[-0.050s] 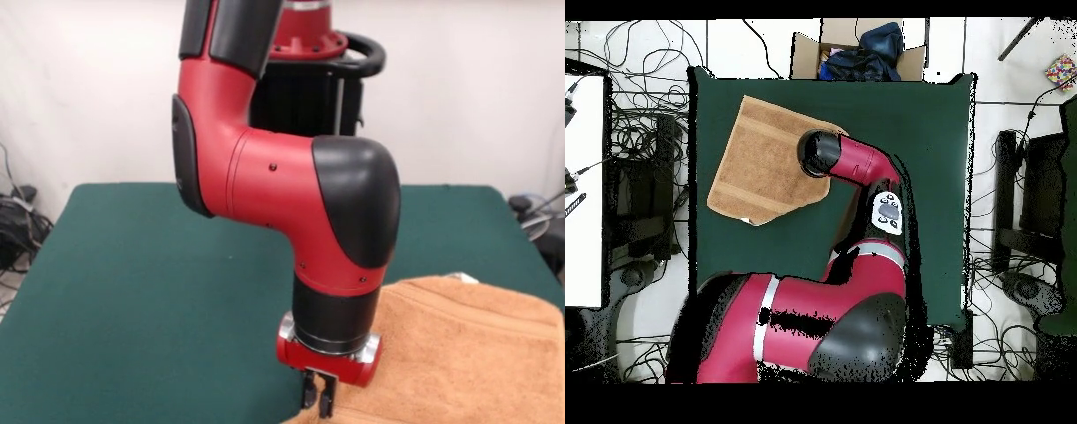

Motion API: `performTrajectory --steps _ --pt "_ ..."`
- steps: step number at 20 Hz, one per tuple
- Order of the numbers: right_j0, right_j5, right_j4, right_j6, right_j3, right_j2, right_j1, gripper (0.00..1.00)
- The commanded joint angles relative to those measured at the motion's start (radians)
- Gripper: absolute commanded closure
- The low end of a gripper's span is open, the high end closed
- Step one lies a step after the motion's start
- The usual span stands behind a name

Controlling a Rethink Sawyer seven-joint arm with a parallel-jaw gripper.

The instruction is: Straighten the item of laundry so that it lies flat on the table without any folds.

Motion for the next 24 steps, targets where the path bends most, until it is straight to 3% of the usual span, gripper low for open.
performTrajectory --steps 1,8,15,21,24 --pt "0.002 -0.251 -0.096 0.136 0.072 0.054 0.265 1.00" --pt "0.074 -0.336 -0.106 0.234 0.105 -0.076 0.275 1.00" --pt "0.085 -0.391 -0.119 0.225 0.166 -0.104 0.270 1.00" --pt "0.147 -0.269 -0.096 0.210 0.204 -0.199 0.257 1.00" --pt "0.136 -0.188 -0.101 0.161 0.224 -0.195 0.235 1.00"
